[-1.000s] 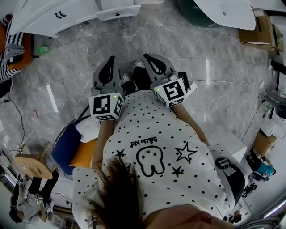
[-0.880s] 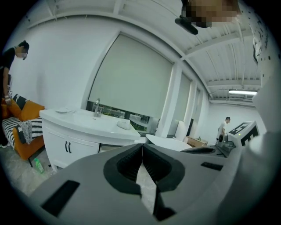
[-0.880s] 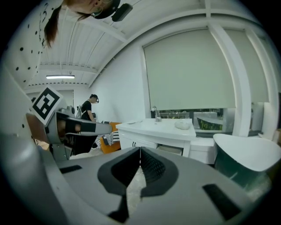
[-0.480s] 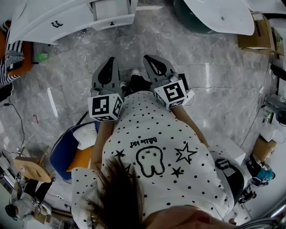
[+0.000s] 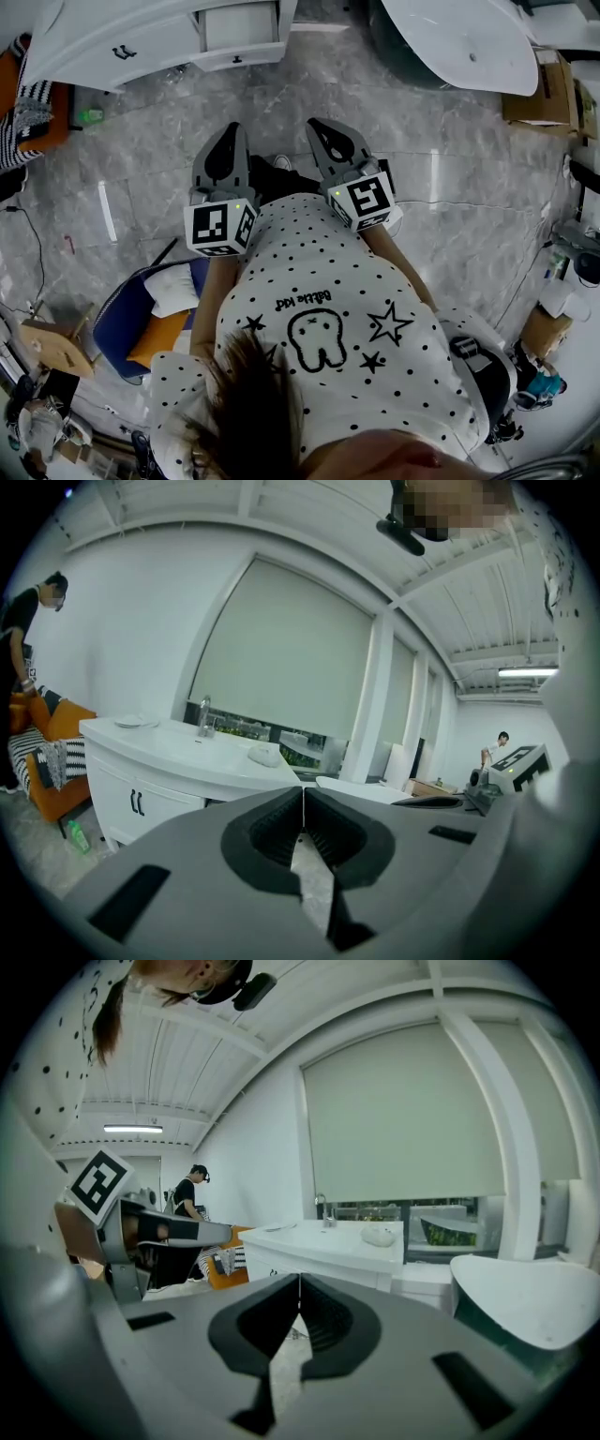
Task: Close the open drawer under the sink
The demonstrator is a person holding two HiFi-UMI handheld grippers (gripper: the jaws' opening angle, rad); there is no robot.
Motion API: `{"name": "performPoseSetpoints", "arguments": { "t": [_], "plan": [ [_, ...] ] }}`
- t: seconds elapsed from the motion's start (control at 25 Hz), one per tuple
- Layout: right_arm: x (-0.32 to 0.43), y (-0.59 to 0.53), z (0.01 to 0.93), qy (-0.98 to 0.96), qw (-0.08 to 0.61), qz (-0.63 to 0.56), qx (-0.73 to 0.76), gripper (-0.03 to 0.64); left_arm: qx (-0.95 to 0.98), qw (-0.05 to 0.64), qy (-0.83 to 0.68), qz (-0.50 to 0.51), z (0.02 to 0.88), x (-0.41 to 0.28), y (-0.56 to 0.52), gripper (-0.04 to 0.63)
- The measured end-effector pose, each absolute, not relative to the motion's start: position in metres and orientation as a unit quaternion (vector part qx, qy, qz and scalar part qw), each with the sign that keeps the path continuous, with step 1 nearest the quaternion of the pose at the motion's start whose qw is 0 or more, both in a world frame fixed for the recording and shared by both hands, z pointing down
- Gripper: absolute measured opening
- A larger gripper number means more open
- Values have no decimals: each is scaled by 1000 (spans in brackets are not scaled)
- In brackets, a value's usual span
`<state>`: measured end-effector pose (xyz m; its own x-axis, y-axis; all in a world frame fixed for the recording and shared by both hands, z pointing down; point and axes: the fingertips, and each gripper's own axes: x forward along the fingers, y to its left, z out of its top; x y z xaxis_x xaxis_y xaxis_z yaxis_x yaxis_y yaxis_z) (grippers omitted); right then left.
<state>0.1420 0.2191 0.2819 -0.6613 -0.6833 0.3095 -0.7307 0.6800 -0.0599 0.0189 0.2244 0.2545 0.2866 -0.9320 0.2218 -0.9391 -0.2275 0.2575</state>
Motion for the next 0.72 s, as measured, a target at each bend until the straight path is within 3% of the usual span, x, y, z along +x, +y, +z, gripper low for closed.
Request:
{"name": "performPoseSetpoints", "arguments": {
  "t": [0.72],
  "plan": [
    [107,142,279,-891,147,90,420,14,794,192,-576,8,256,-23,137,9]
  ]
}}
